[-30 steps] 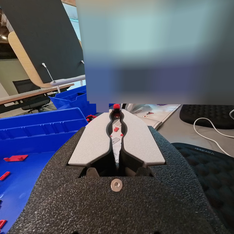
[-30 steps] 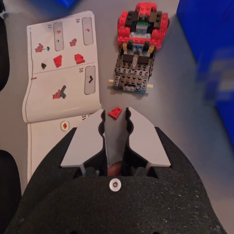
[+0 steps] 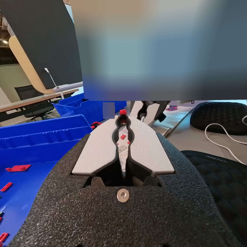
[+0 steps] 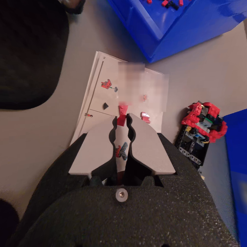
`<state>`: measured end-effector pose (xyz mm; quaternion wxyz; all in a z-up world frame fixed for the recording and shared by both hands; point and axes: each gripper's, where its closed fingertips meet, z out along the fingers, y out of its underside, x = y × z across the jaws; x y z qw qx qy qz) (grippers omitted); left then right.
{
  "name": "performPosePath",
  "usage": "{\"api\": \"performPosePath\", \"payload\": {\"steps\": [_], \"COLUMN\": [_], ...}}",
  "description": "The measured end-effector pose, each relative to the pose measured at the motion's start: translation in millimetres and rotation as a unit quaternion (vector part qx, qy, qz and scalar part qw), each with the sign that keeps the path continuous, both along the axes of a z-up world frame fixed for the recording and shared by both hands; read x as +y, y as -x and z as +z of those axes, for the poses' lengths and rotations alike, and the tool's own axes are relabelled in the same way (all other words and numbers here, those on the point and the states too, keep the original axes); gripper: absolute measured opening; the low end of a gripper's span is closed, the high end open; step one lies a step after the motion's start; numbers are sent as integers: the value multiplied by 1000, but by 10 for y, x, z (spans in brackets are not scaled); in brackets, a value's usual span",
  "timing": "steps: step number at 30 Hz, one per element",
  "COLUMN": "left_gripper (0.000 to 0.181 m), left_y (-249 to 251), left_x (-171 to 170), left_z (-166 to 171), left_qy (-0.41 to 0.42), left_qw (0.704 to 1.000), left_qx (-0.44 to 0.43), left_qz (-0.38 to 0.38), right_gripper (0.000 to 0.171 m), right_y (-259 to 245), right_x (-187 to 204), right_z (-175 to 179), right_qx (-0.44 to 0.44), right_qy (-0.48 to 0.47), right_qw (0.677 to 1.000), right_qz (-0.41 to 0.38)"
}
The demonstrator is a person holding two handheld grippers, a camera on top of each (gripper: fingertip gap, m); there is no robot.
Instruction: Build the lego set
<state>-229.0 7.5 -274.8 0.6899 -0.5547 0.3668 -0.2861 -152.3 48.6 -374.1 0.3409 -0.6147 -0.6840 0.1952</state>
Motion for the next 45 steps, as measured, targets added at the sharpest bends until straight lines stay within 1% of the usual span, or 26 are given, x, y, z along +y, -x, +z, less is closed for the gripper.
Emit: {"api": "performPosePath", "payload": {"steps": [6,8,9,13,15,16,18,19,23,26,29,30,31,32,35,38,43,44,45], "left_gripper": [7,7,7,7,7,7,7,7,7,7,7,7,7,7,7,7,7,7,7], "left_y": [0,-4,-4,5,10,12,15,16,18,13,14,16,18,19,10,3,6,7,6], "left_x": [0,0,1,10,12,12,14,14,18,17,18,19,20,20,18,16,17,17,17], "left_z": [0,-3,-5,-8,-6,-5,-5,-5,-8,-11,-12,-11,-8,-8,-14,-19,-21,-21,-22], "left_qy": [-1,-2,-2,0,0,0,1,1,2,3,3,3,3,4,4,4,5,5,5], "left_qw": [1000,1000,1000,1000,1000,1000,1000,1000,1000,1000,1000,1000,1000,1000,1000,1000,1000,1000,1000], "left_qx": [1,3,4,3,1,0,0,0,0,0,0,0,-1,-1,1,3,2,2,2], "left_qz": [1,1,1,4,5,6,6,6,6,5,6,6,6,6,4,3,4,4,3], "right_gripper": [14,14,13,13,13,14,28,31,31,31,25,22,18,18,26,29,29,27,22], "right_y": [-123,-120,-94,3,11,13,1,-13,-82,-129,-167,-181,-192,-208,-256,-247,-183,-176,-167], "right_x": [-200,-192,-182,-158,-129,-108,-52,-31,-10,32,56,37,-21,-81,-213,-245,-181,-172,-173], "right_z": [73,203,345,1112,1316,1352,1342,1323,1359,1330,1229,1153,1041,896,437,122,-92,-106,-117], "right_qx": [25,55,85,220,244,243,231,224,241,237,207,188,162,129,44,6,-22,-24,-26], "right_qy": [21,-1,-19,-74,-82,-82,-80,-78,-68,-57,-63,-55,-33,-1,75,118,138,136,136], "right_qw": [999,998,996,973,966,966,970,971,968,970,976,981,986,992,996,993,990,990,990], "right_qz": [20,20,21,20,15,12,2,-2,-10,-21,-24,-18,-4,6,14,5,-19,-22,-23]}}
